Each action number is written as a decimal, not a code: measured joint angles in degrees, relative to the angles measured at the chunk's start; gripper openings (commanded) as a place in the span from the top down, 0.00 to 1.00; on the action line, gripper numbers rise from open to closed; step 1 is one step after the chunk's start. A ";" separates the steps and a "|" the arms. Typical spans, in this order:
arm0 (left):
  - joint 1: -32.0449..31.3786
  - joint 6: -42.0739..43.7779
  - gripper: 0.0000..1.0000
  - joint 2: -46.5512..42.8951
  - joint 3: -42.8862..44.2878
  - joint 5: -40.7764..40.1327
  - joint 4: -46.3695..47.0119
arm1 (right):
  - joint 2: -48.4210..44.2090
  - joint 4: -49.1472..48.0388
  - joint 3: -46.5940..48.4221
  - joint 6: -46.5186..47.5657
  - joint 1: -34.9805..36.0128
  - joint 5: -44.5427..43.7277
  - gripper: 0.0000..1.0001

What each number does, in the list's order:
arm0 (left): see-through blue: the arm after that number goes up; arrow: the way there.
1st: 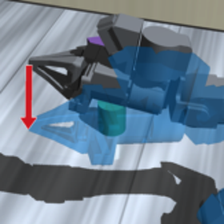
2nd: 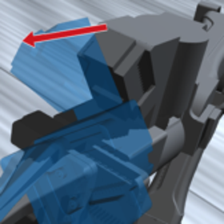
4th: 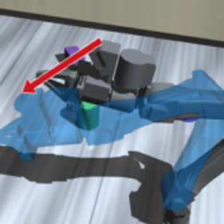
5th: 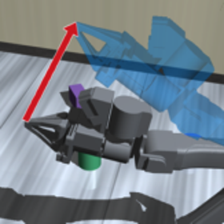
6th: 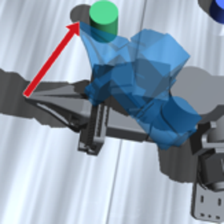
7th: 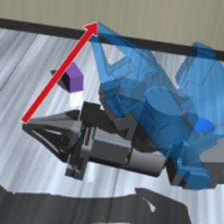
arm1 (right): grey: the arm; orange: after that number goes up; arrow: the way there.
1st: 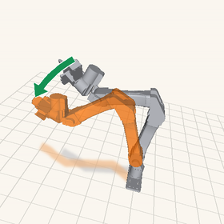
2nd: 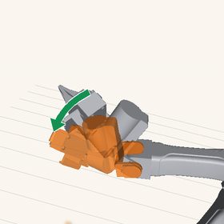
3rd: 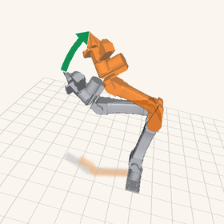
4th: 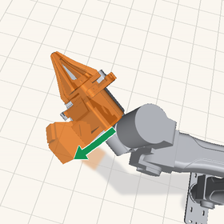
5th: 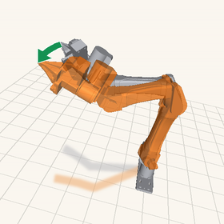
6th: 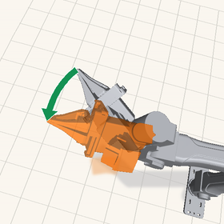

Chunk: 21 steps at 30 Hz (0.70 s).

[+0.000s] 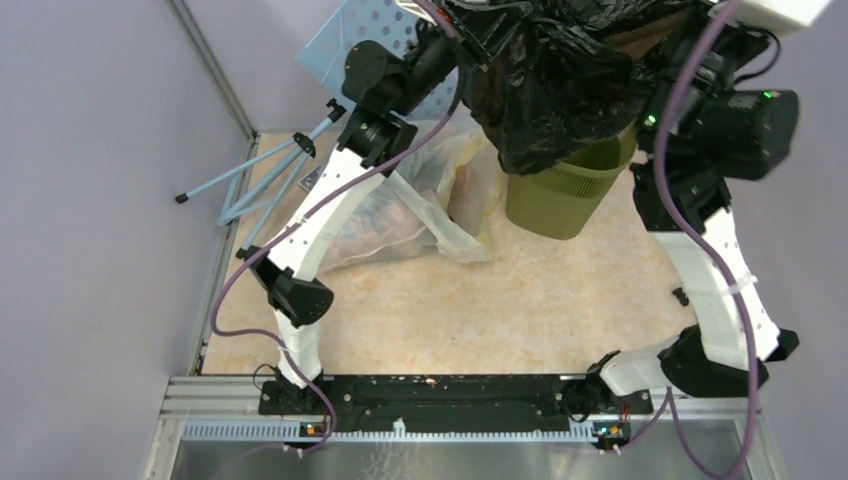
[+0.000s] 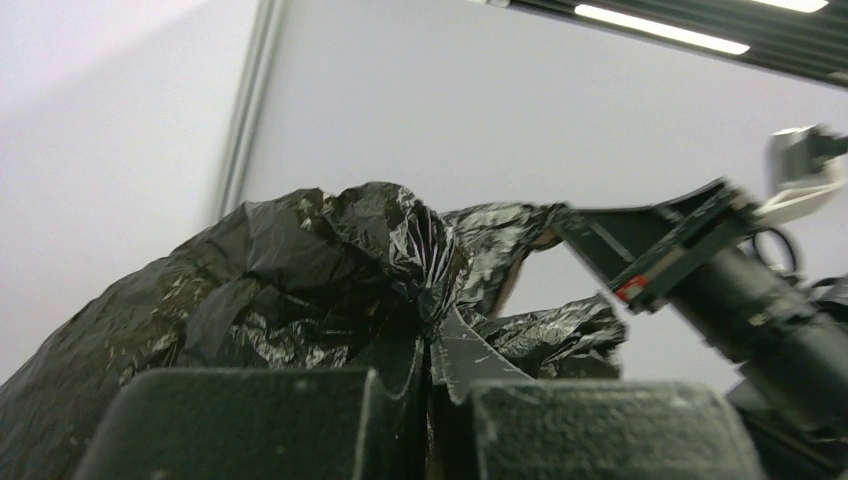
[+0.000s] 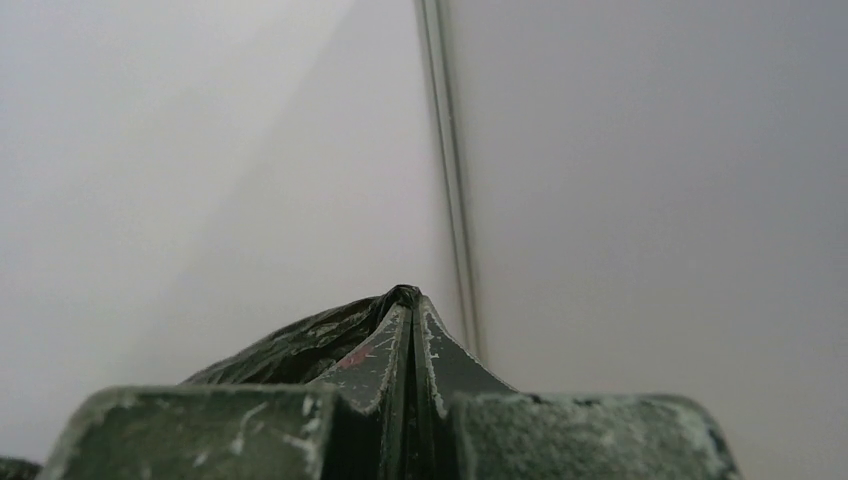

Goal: Put the trash bags into the trash bin

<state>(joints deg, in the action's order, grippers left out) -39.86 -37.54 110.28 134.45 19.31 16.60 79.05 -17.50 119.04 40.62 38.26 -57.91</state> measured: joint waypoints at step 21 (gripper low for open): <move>0.09 8.41 0.97 13.14 4.28 -9.07 13.35 | 18.62 19.89 20.68 -25.31 -32.72 10.97 1.00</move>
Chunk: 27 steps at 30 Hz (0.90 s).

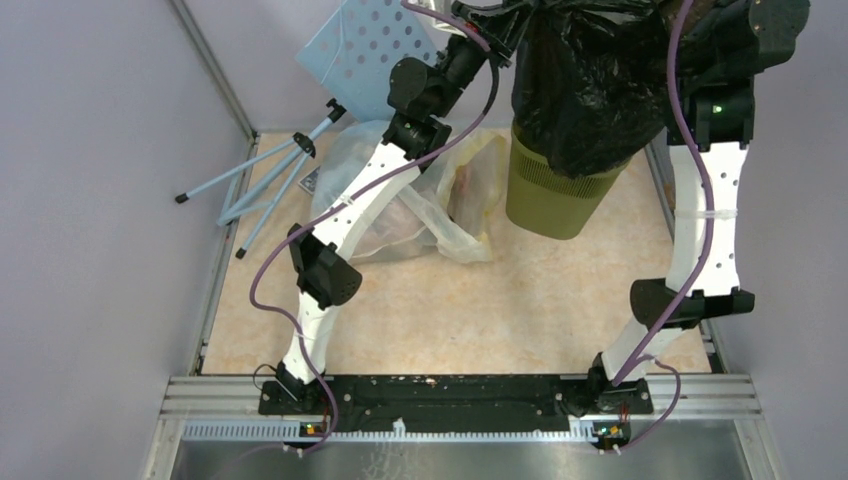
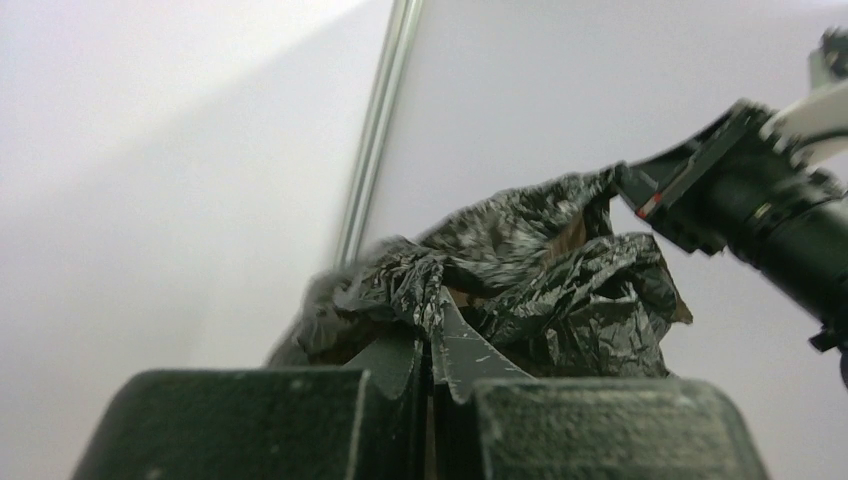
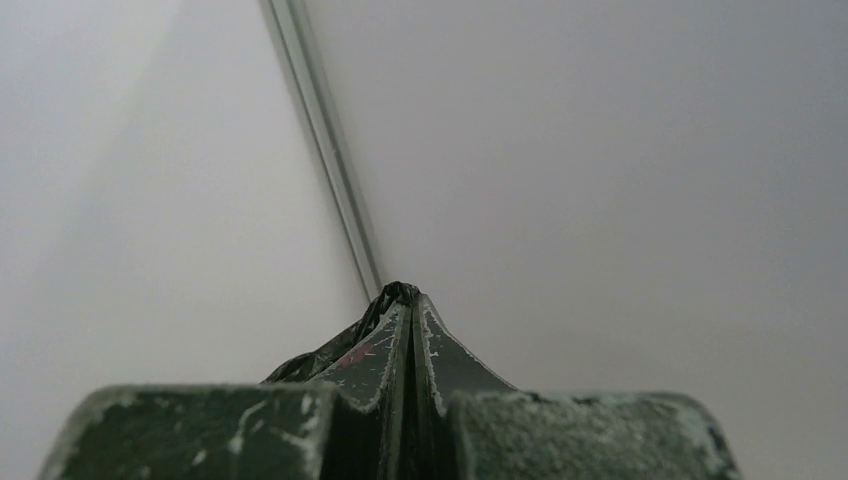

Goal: Put the trash bags into the trash bin

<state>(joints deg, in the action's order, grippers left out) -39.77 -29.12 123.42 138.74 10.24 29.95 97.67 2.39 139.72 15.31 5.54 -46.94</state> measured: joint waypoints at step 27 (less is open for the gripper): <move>2.43 -7.61 1.00 1.92 -19.82 5.38 -0.61 | -11.26 20.90 -21.99 -23.21 -1.33 33.57 1.00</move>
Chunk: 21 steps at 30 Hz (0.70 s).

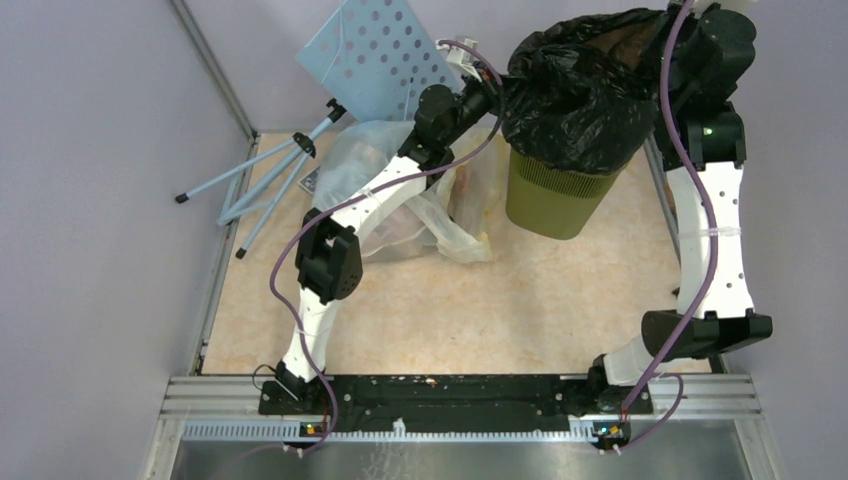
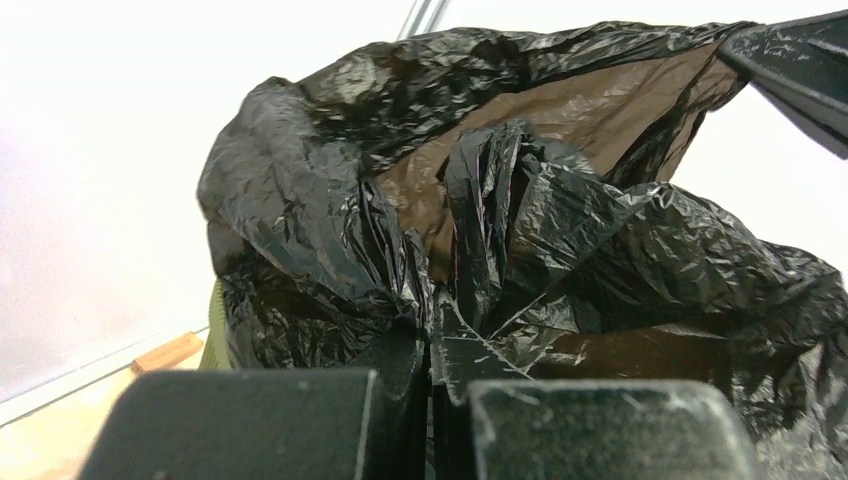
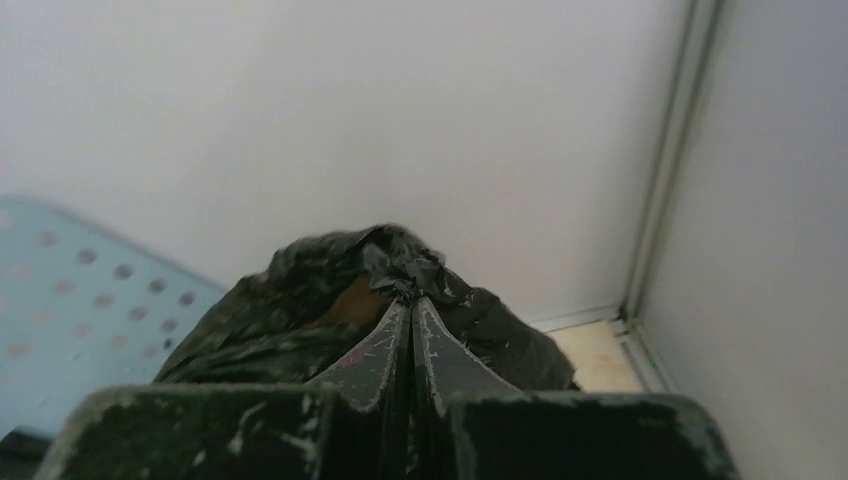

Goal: Put the trash bags into the trash bin

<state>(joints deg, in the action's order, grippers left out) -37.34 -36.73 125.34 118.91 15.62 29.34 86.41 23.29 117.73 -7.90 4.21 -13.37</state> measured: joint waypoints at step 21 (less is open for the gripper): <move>-0.33 -0.85 1.00 -4.63 -6.86 6.23 -1.55 | -17.59 10.43 -29.88 -16.79 0.02 36.72 1.00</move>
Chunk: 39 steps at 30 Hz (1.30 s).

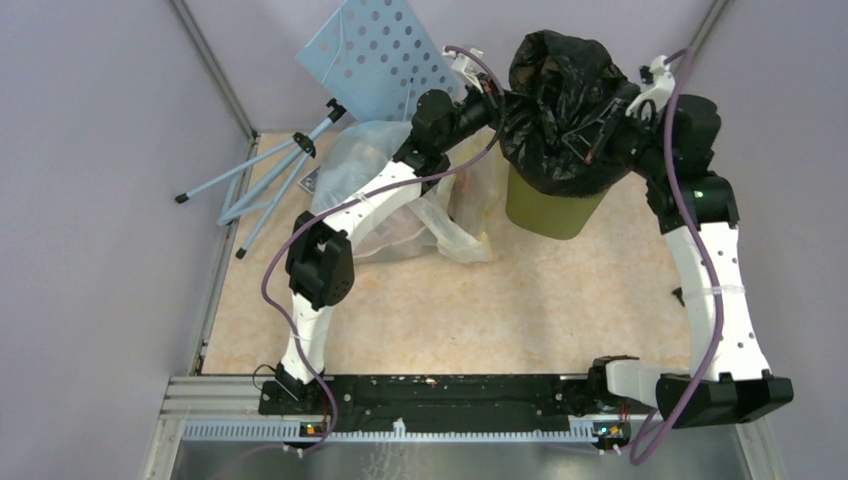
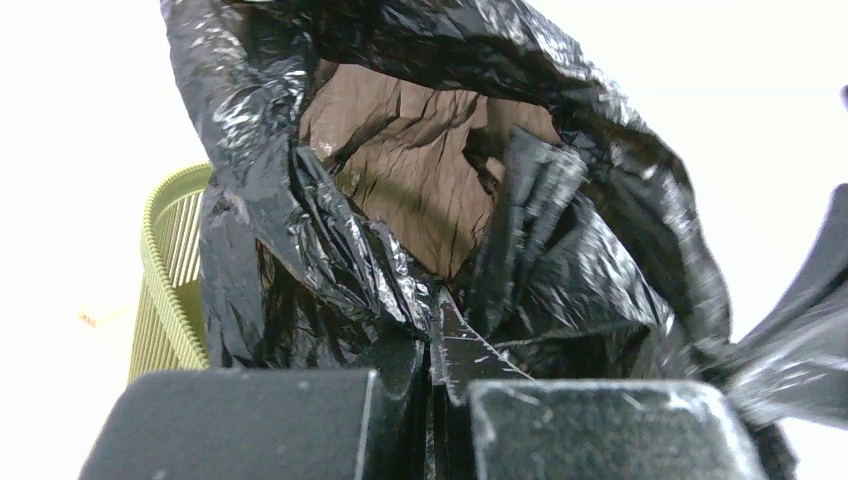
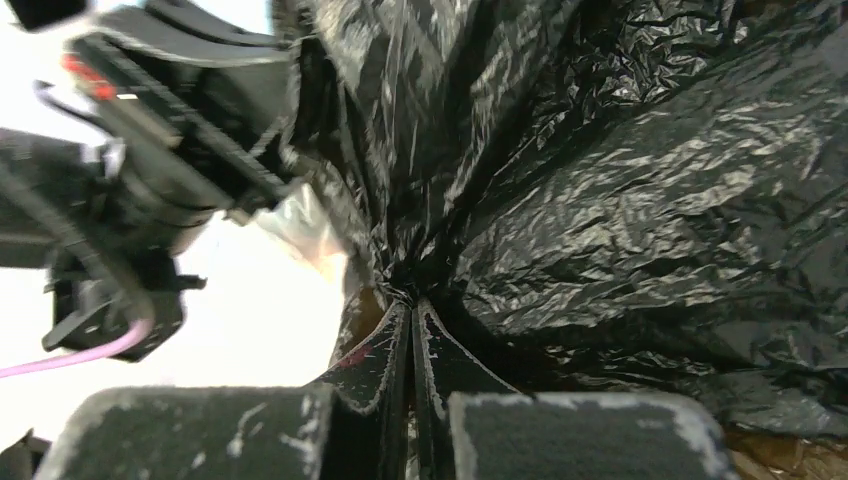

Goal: Put the trash bags into the trash bin

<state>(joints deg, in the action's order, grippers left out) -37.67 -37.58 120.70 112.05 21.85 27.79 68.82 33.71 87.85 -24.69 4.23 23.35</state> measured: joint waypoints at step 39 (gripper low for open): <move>-0.15 -5.16 1.00 10.99 12.07 -6.12 10.16 | 30.77 7.10 48.04 8.00 -11.96 -31.52 0.92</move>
<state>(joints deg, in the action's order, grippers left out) -37.82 -42.74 131.70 124.11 15.73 37.95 99.59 40.82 135.90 -16.69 -7.73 -8.16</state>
